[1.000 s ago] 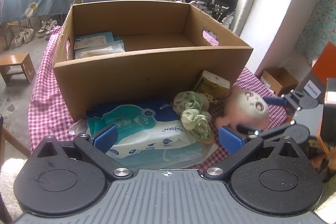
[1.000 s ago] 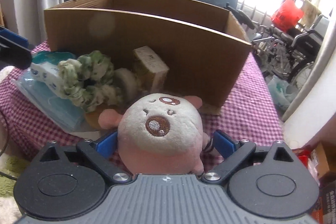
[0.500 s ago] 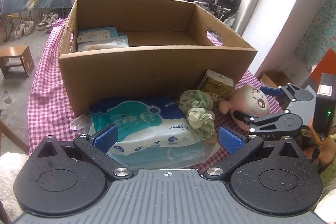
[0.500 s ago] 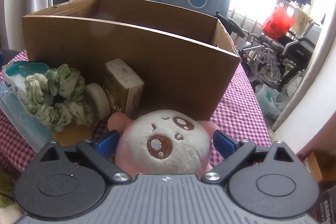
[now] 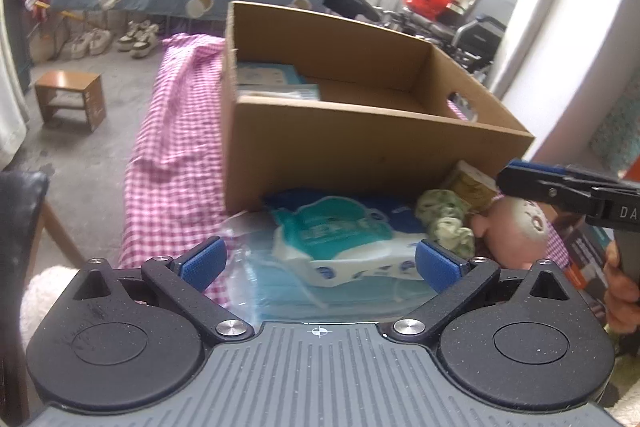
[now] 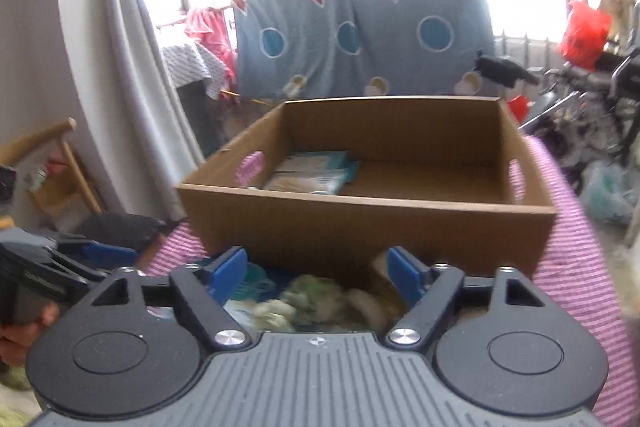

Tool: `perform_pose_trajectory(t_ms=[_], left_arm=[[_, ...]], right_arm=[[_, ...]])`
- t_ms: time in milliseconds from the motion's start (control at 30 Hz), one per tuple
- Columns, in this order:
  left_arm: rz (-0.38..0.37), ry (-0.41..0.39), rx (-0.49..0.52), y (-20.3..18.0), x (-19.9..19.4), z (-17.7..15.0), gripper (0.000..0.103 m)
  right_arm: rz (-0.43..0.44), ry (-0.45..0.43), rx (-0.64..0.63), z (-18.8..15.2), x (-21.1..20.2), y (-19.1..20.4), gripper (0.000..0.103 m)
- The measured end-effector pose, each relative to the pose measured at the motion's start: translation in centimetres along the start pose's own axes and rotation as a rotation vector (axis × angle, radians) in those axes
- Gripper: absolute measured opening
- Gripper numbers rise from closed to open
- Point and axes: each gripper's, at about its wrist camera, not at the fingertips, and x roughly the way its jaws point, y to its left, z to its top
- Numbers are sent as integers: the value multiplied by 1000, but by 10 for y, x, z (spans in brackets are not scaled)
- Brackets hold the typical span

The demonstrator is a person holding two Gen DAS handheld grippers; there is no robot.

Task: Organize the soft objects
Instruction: 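Move both grippers down toward the blue-and-white Zonsen wet-wipes pack, then grasp the Zonsen wet-wipes pack with the left gripper while the right gripper clamps it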

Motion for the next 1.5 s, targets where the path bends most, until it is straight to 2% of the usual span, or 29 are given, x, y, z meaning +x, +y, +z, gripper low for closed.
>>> perform_pose_trajectory(t_ms=[33,100,167,233,300,533,833,967,1067,1267,1500], left_arm=[[7,1,-15,5,-1,-1,101],[17,2,-39,13,-2,-2,100],[29,5,-55,20,-4,-3,100],[37,6,-65,26,-4,-3,100],[39,6,-71,29,-4,-1,100],[16,16,-74,30,2,0,100],[-14,34,-51,23,3,-5,100],[-23,47,-45,20,5,-5,100],[-31,46,-33,19,3,-6,101],[-51,55,-23,17,3,-8,101],[-70,62,19,10,8,-5,102]], right_arm=[[69,24,41,0,12,4,63],[159,78,84,-2,34,12,56],[177,118,66,-7,53,20,55],[154,167,72,-14,70,22,53],[123,207,113,-19,79,12,46],[5,236,197,-33,66,-22,46],[-96,265,221,-39,54,-35,46],[-72,257,255,-40,56,-36,50],[-43,241,268,-37,51,-37,62],[10,226,304,-32,47,-35,66],[117,234,353,-23,57,-25,69]])
